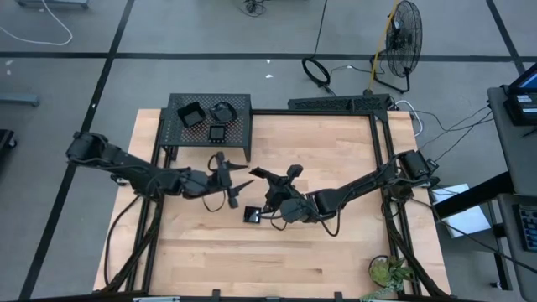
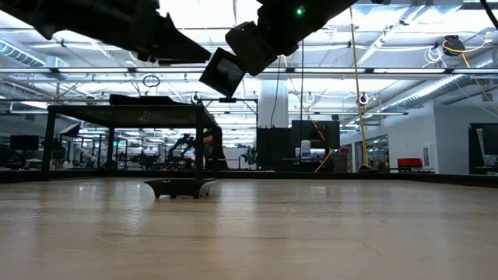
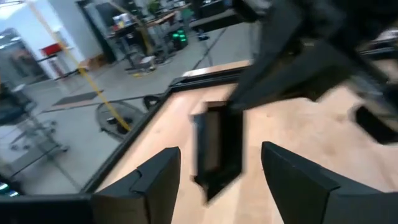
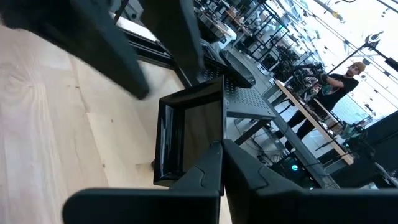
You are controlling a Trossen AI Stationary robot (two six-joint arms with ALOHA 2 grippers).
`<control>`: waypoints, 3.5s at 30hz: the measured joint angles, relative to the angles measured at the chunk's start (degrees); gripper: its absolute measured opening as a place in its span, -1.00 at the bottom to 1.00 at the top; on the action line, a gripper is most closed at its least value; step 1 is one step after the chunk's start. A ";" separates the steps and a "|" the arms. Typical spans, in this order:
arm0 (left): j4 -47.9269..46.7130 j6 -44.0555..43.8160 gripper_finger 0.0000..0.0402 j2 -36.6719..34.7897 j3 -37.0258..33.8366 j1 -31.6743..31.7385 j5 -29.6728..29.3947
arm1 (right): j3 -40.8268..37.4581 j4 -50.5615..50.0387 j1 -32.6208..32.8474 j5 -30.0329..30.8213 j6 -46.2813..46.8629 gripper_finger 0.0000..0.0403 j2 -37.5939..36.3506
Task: Pick & Place Mini shaped plates
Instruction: Stack the square plate on top of the square plate on the shelf
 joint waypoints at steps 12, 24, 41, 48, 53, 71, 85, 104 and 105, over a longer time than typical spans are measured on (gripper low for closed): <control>0.76 -0.87 -0.21 1.38 0.48 2.25 -2.40 | 0.00 0.02 0.00 -0.20 0.23 -1.00 0.00; 0.95 -1.55 -0.76 1.38 0.46 2.25 2.19 | 0.00 2.57 0.09 -3.21 -0.37 -1.00 -0.01; -3.02 -0.16 -0.96 -1.37 0.40 0.96 -16.12 | 0.02 2.09 0.53 -3.68 1.02 -0.93 0.00; -15.20 -7.54 -0.97 -13.32 0.41 1.47 -28.80 | 0.02 2.16 1.20 -3.23 3.74 -0.45 0.00; -27.67 -18.31 -0.98 -25.18 0.46 11.04 -17.37 | 0.02 2.12 1.14 -3.26 6.65 -0.17 0.00; -43.88 -30.60 -0.85 -33.78 0.44 27.25 -2.29 | 0.02 2.23 1.05 -3.28 6.65 -0.06 0.00; -43.08 -26.11 -0.57 -33.67 0.41 26.94 -0.86 | 0.02 2.24 1.03 -4.07 7.21 -0.06 -0.01; -51.87 -26.44 -0.56 -33.68 0.38 22.25 -19.26 | 0.00 1.62 0.12 -16.63 12.05 -0.05 0.00; -51.97 -26.42 -0.56 -33.66 0.38 22.25 -19.33 | 0.00 1.62 -0.05 -16.63 12.05 -0.05 0.00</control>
